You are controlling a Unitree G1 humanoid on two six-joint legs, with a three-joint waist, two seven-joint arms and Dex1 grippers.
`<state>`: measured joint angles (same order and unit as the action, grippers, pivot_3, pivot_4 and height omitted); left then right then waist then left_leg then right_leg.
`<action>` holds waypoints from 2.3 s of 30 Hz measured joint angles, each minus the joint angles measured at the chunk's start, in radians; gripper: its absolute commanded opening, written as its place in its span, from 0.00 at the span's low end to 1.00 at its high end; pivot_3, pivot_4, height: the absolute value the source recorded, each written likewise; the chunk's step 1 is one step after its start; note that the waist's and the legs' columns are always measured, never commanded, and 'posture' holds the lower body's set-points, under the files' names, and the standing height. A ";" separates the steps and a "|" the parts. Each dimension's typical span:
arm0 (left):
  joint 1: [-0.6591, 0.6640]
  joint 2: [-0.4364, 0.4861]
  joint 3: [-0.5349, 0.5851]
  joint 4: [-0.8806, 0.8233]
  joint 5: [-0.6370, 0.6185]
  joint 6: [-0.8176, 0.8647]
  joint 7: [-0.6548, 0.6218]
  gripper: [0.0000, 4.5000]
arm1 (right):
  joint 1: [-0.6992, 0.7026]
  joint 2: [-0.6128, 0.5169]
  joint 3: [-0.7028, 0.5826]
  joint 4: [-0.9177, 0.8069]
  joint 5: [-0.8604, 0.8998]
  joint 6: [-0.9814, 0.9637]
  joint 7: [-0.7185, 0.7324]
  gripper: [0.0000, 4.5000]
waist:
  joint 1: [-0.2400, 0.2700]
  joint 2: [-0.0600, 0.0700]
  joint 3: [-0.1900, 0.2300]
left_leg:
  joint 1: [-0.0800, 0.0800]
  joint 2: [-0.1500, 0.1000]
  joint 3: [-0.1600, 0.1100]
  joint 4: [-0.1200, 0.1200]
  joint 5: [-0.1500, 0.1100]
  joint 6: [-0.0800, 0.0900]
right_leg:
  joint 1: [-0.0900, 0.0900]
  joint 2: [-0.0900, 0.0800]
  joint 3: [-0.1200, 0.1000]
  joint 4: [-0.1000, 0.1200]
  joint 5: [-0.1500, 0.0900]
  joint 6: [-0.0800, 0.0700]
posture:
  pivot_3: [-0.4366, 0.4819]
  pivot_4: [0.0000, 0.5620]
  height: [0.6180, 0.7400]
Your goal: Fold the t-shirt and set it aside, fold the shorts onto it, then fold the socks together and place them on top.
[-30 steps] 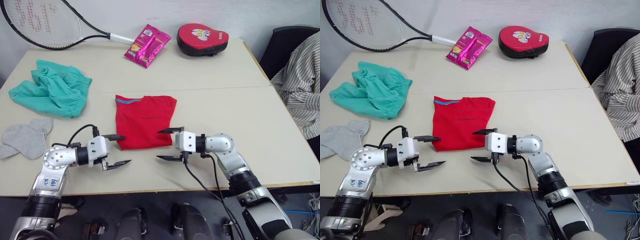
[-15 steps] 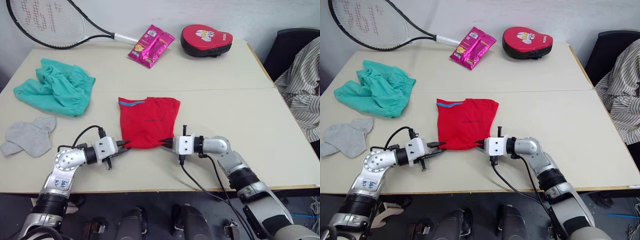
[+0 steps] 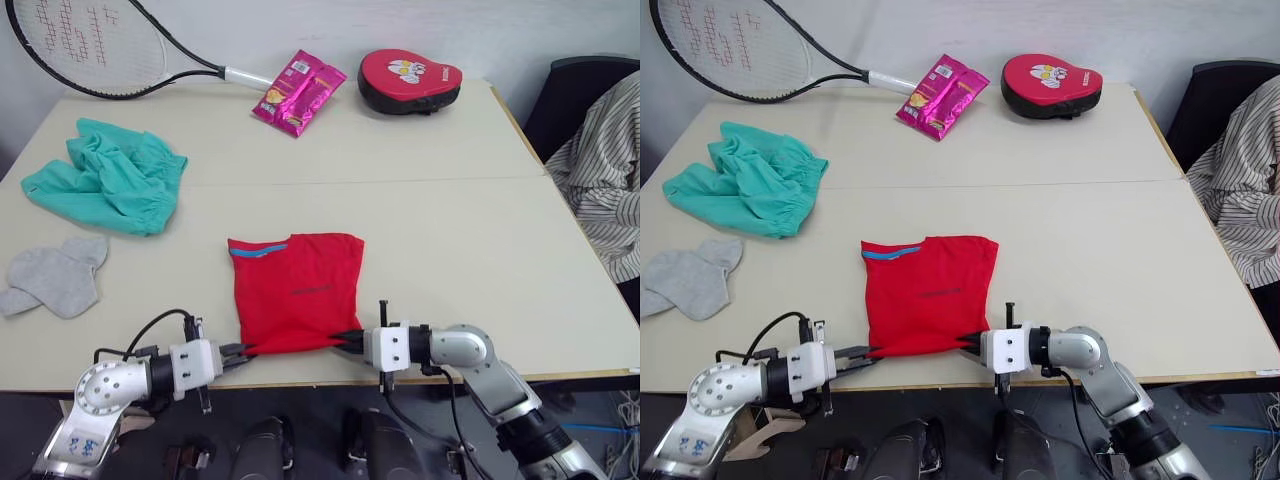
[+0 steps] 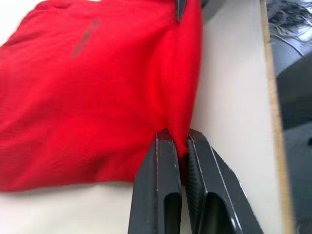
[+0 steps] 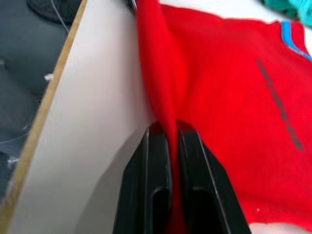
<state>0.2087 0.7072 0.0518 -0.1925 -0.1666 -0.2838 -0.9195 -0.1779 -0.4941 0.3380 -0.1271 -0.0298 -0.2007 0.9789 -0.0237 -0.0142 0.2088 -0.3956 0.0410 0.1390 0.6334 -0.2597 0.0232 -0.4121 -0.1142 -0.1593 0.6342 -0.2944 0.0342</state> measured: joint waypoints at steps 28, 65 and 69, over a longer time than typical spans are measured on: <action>-0.180 -0.121 -0.067 -0.026 -0.149 0.424 0.150 0.00 | -0.250 0.181 0.092 0.264 0.192 0.176 -0.015 0.01 | 0.018 -0.002 -0.002 | -0.009 -0.001 0.006 0.001 0.003 0.004 | -0.005 0.002 0.001 -0.006 0.003 0.003 | 0.48 0.27 1.00; -0.559 -0.258 -0.014 0.429 -0.007 0.340 0.297 0.00 | -0.595 0.348 -0.140 0.852 0.120 0.094 -0.264 0.01 | -0.005 0.000 -0.012 | -0.008 0.000 0.008 0.001 0.010 0.004 | -0.004 0.002 0.002 -0.006 0.009 0.006 | 0.48 0.27 1.00; -0.547 -0.265 -0.011 0.416 -0.004 0.372 0.340 0.00 | -0.595 0.346 -0.219 0.906 0.139 0.093 -0.307 0.01 | -0.006 0.000 -0.012 | -0.003 0.000 0.007 0.000 0.010 0.004 | -0.001 0.002 0.003 -0.005 0.009 0.006 | 0.48 0.27 1.00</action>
<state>-0.3381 0.4426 0.0409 0.2240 -0.1704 0.0886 -0.5793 -0.7734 -0.1480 0.1194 0.7786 0.1089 -0.1080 0.6721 -0.0302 -0.0142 0.1969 -0.3982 0.0410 0.1462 0.6338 -0.2501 0.0275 -0.4130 -0.1126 -0.1567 0.6289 -0.2854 0.0398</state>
